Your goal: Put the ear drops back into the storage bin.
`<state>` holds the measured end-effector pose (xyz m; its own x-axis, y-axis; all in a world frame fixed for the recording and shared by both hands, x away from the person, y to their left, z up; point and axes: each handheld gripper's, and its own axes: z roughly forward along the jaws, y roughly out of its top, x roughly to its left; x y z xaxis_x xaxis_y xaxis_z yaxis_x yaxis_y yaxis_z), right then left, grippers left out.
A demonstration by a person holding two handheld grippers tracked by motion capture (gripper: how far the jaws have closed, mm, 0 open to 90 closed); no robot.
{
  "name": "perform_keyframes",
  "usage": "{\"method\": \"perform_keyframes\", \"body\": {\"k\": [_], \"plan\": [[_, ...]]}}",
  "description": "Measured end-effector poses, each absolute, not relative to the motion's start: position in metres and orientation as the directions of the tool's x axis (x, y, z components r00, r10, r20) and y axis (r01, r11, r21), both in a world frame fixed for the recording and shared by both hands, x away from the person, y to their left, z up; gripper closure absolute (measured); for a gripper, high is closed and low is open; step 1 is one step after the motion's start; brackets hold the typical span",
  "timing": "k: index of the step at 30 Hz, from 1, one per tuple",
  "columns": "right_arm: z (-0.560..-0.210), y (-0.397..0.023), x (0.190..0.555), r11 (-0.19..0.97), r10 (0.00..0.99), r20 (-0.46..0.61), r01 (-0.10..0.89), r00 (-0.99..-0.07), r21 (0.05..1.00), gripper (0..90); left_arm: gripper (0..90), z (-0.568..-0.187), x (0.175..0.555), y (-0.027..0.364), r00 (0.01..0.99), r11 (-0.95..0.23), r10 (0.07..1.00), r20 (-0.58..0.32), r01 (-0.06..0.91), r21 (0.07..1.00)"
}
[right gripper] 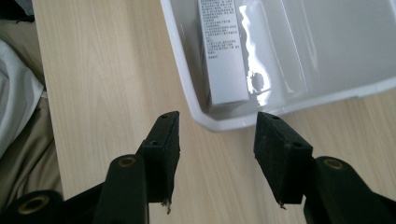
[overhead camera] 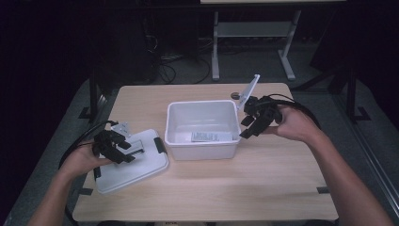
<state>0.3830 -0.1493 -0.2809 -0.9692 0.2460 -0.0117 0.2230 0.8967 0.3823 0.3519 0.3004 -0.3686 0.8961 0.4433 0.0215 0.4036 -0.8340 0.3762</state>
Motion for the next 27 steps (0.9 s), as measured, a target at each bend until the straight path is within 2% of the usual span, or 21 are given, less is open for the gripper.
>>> {"method": "perform_keyframes", "body": {"k": [12,27], "plan": [[-0.284,-0.186,0.375,0.856,0.31,-0.012,0.273,-0.951,0.439,47.6,50.0,-0.372,0.354,0.298,0.901,-0.85,0.432,0.034,0.395,0.349],[-0.305,-0.216,0.367,0.823,0.374,0.012,0.338,-0.927,0.457,45.8,64.1,-0.38,0.356,0.295,0.91,-0.877,0.411,0.05,0.38,0.294]]}}
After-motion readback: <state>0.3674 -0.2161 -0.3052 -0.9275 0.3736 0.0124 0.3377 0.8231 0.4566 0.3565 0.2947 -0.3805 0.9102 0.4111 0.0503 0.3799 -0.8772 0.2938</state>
